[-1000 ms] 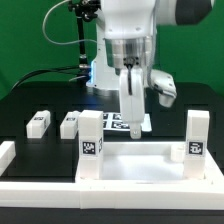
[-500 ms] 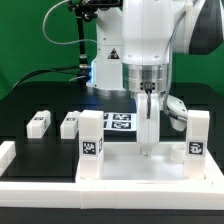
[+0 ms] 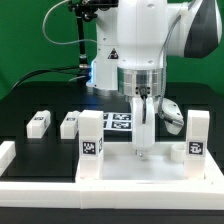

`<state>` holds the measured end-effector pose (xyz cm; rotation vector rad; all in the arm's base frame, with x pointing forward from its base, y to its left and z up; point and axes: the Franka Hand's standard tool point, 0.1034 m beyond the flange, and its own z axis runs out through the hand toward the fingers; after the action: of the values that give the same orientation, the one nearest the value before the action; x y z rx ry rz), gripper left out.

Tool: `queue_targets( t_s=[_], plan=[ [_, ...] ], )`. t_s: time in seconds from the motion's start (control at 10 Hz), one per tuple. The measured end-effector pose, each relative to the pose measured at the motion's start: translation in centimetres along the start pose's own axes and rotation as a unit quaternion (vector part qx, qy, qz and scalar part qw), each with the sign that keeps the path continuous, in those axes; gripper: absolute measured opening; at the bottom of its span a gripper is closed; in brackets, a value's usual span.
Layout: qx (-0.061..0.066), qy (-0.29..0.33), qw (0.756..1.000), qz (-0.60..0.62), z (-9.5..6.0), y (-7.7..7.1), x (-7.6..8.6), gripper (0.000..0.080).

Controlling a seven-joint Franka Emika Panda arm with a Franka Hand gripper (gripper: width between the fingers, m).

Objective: Assemble desk

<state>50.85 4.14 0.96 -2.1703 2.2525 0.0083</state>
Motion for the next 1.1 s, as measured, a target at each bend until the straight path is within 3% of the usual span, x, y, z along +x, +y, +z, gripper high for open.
queue_targets(
  t_s=[0.2, 0.3, 0.4, 1.1],
  plan=[
    [0.000, 0.000, 1.000, 0.000, 0.01, 0.01, -0.01, 0.0246],
    [0.000, 0.000, 1.000, 0.000, 0.01, 0.00, -0.01, 0.0246],
    [0.001, 0.000, 1.000, -0.002, -0.02, -0.04, -0.05, 0.0064],
    [0.006, 0.002, 1.000, -0.002, -0.12, -0.24, -0.03, 0.0058]
  ],
)
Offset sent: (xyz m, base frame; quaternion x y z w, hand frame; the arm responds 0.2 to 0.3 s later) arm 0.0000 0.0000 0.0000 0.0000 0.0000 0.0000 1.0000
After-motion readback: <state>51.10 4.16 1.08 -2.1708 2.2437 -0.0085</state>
